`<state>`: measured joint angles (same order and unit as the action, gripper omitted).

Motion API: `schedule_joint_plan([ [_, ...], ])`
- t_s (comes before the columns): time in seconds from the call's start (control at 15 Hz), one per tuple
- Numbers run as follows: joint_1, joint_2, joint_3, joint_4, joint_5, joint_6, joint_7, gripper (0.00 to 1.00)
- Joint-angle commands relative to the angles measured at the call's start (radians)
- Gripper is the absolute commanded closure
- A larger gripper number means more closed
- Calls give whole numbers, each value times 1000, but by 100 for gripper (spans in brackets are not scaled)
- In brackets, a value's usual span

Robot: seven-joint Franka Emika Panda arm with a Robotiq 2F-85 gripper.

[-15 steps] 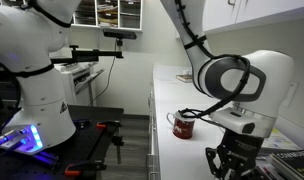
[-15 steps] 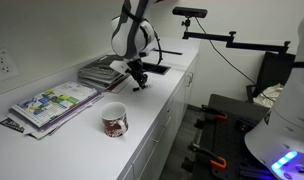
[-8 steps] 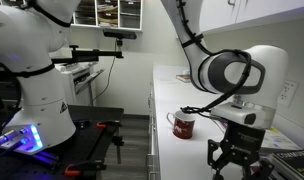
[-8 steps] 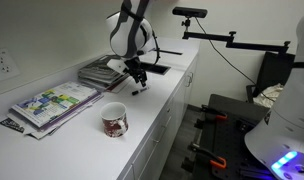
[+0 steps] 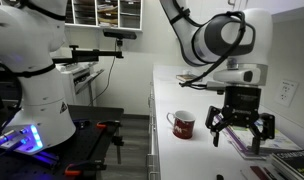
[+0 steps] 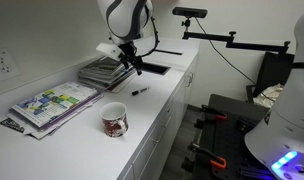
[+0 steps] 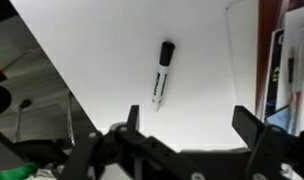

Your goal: Remove the marker out of the cup

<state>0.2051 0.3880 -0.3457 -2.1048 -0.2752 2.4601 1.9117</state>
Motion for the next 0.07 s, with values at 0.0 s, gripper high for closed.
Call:
schedule_joint_plan([
  [0.0, -23, -102, 45, -83, -69, 0, -10, 0],
])
